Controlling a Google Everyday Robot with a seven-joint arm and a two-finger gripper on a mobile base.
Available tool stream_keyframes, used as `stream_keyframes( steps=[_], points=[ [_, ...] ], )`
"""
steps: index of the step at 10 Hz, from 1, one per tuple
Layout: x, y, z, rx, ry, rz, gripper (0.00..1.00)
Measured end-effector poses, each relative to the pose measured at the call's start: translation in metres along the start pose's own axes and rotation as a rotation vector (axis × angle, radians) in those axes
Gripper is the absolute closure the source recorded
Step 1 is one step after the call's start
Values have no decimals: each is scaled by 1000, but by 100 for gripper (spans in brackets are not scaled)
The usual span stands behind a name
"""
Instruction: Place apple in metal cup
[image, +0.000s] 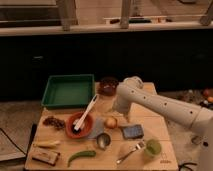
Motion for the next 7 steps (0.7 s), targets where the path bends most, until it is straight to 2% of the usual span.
stream_keyframes(
  steps=[2,6,7],
  points=[
    [-8,-7,1,2,-18,-62,20],
    [-26,-16,9,-23,-54,-151,20],
    [-31,-17,16,-30,-80,-170,20]
  ],
)
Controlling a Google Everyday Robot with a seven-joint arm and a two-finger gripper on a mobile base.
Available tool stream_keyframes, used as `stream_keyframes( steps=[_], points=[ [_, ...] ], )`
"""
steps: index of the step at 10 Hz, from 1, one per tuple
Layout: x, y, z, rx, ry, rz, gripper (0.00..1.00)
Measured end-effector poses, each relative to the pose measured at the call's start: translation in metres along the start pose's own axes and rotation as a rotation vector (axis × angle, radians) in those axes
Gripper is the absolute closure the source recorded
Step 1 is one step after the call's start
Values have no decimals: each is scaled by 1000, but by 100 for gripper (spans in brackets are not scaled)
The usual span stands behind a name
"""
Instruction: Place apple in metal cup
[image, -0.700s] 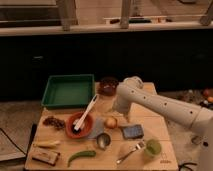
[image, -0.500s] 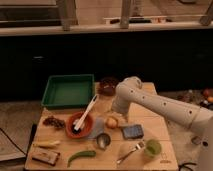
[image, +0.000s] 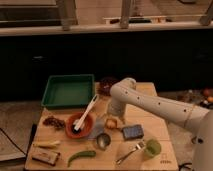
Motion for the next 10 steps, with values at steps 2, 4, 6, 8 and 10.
stream_keyframes(
  steps=[2,4,6,8,10],
  points=[
    [0,-1,12,1,-32,-9,27],
    [4,5,24,18,-60,-3,47],
    [8,5,28,21,-67,-1,70],
    [15,4,21,22,-58,1,89],
    [23,2,3,24,-33,2,100]
  ],
)
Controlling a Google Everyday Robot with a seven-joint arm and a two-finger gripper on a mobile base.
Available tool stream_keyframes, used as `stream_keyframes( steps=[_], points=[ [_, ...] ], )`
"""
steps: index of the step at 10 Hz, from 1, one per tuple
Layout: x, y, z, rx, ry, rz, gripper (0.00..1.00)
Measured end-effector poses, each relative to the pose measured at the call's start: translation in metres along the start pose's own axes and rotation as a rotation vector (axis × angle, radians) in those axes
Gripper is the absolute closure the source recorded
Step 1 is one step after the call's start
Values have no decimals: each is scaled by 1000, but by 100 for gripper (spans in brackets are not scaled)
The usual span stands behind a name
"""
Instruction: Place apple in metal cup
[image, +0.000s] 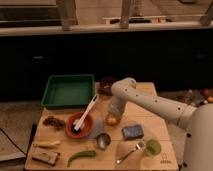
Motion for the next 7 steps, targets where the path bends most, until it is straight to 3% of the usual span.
stream_keyframes(
  steps=[3,5,7],
  points=[
    [15,-5,-35,12,47,16,100],
    [19,-7,-44,22,58,30,100],
    [20,-12,-65,34,81,57,100]
  ],
)
